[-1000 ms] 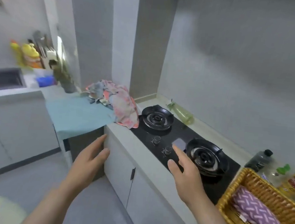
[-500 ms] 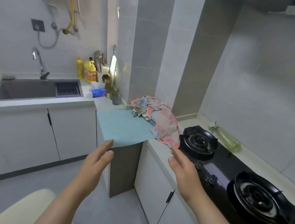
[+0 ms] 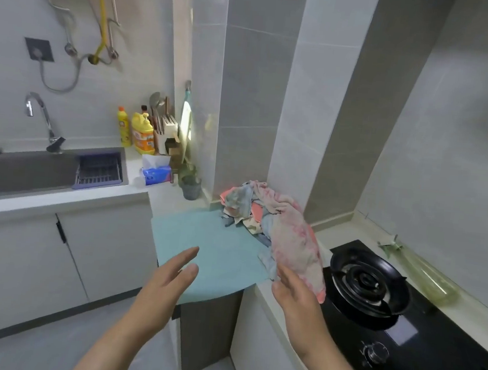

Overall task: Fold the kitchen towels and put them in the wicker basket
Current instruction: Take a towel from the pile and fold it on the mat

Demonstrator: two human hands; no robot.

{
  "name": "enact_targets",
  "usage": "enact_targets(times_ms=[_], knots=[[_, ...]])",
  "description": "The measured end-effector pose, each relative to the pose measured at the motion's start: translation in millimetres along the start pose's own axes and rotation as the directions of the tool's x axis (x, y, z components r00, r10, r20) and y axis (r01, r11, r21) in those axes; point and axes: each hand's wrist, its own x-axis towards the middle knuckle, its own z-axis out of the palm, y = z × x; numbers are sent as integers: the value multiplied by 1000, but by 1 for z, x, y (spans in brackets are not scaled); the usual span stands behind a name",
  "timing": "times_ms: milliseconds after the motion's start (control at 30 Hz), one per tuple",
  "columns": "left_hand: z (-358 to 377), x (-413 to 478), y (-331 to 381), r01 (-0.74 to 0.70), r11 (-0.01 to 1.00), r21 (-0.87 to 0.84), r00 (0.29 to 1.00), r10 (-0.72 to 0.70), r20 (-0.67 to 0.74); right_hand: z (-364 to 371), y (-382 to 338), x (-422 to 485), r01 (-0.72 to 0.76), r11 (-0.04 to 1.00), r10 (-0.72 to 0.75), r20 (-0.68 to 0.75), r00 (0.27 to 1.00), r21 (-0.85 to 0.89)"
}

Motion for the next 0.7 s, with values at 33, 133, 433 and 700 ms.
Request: enact_targets(times_ms=[33, 133, 433, 700], knots=[[1, 11, -1, 1, 1000, -3, 1000, -1, 2, 1, 0, 11, 1, 1000, -1, -4, 1000, 4], [5, 36, 1, 4, 1000, 17, 1000, -4, 22, 4, 1, 37, -25, 999, 26, -23, 999, 39], [0, 99, 20, -53, 996, 67, 995, 47, 86, 15, -3, 87, -35, 998, 39, -58, 998, 61], [-13, 176, 14, -80, 996, 46, 986, 72, 149, 28, 0, 144, -89, 995, 84, -117, 990, -35]])
